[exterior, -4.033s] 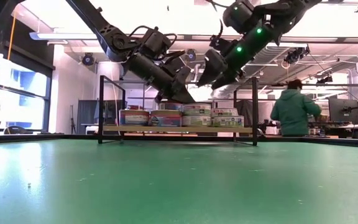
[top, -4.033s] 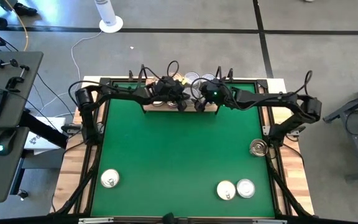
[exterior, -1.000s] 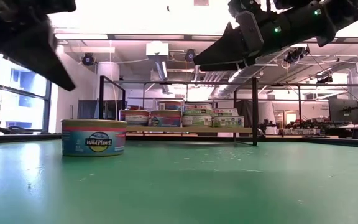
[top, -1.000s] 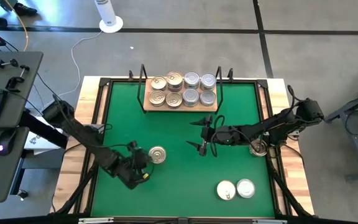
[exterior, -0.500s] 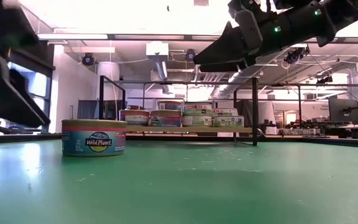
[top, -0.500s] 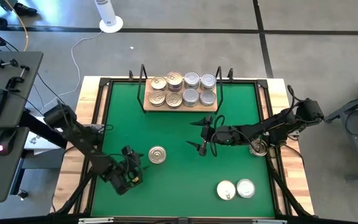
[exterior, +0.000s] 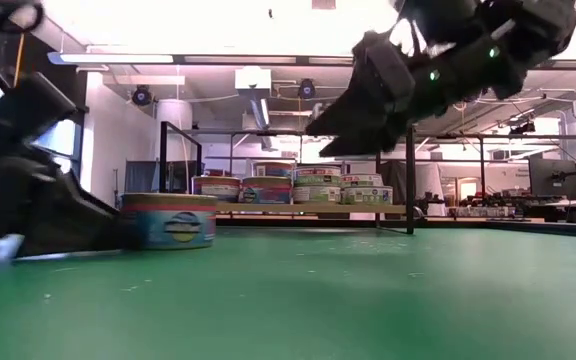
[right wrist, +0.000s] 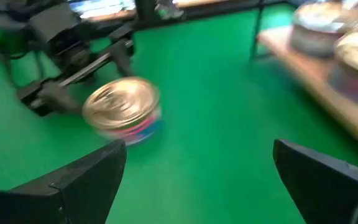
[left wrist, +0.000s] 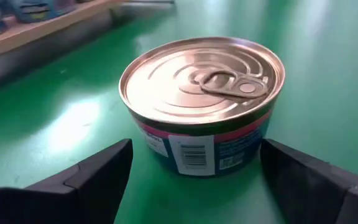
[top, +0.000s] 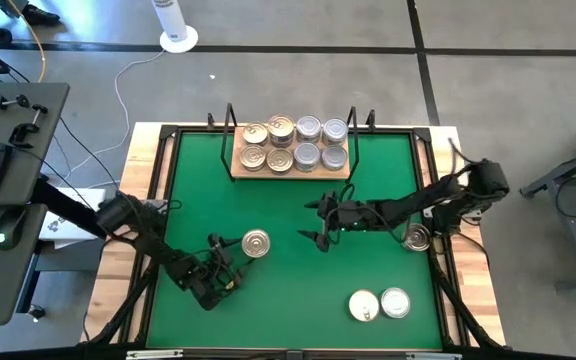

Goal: Stack canned seafood by type on shelf
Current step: Stack the blue/pink tuna can on top of the other blue/pink tuna can on the shelf

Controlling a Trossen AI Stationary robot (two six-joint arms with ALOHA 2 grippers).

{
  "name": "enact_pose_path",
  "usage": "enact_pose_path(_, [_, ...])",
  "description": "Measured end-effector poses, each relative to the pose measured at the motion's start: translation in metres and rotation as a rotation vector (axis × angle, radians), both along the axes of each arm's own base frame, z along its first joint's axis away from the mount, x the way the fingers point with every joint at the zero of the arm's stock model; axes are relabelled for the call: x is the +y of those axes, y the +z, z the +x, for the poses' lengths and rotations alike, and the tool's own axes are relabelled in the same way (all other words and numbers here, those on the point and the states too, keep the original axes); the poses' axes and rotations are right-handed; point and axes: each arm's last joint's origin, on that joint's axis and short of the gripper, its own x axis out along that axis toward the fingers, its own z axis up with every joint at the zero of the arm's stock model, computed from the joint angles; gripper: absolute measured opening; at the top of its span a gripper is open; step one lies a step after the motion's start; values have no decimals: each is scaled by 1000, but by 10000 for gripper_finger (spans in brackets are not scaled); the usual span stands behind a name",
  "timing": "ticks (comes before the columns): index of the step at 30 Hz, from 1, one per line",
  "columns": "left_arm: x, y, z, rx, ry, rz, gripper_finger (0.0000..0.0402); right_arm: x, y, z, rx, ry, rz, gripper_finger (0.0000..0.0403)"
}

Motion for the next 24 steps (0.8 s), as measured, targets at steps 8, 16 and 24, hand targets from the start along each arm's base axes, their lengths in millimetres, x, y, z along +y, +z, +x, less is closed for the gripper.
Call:
enact_pose_path(8, [14,-9,23,-58,75,-19,341,-3,-36,19,1,-12,70,399])
enact_pose_path(16, [25,-4,35,-13,61,8,341,-14,-38,59,101,-145,56,399])
enact_pose_path(24, [27,0,42,-9,36,53,341,-29,-34,80,242,-225,38,381])
